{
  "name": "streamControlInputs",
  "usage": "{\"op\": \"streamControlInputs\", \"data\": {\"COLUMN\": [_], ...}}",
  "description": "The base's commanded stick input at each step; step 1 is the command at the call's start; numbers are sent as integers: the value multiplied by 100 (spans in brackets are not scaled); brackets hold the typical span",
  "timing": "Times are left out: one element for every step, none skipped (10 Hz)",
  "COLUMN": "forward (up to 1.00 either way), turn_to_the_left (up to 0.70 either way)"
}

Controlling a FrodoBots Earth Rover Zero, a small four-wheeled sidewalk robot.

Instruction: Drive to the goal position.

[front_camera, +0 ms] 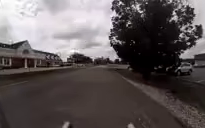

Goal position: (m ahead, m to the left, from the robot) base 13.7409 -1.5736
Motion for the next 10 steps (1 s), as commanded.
{"op": "streamControlInputs", "data": {"forward": [45,45,45,45,45,45,45,45,45,45], "turn_to_the_left": [0,0,0,0,0,0,0,0,0,0]}}
